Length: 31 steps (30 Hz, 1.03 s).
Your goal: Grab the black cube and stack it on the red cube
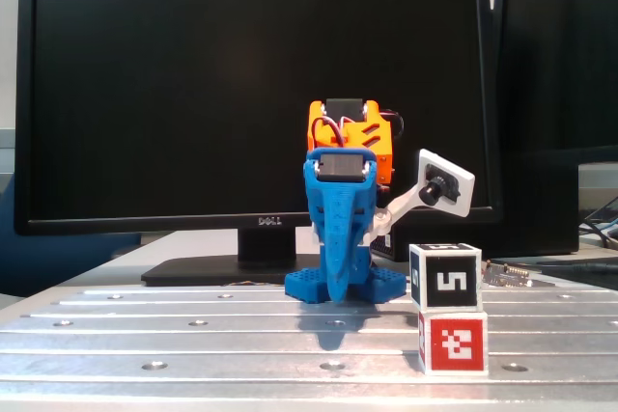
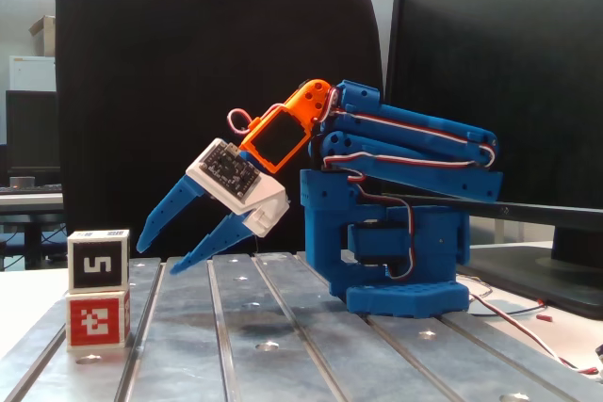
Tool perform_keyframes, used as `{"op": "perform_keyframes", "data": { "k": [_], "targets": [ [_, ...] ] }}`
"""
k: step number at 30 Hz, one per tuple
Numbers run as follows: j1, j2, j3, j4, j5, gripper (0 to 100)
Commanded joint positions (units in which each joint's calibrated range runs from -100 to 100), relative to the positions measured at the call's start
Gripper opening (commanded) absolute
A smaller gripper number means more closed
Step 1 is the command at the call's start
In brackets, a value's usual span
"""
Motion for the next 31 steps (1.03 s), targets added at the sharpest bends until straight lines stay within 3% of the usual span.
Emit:
{"op": "perform_keyframes", "data": {
  "k": [1, 9, 31],
  "targets": [
    [-0.2, 0.4, 0.1, 2.7, -0.1, 14],
    [-0.4, -0.4, 0.1, 11.3, -0.1, 14],
    [-0.4, 0.3, 0.1, 11.4, -0.1, 13]
  ]
}}
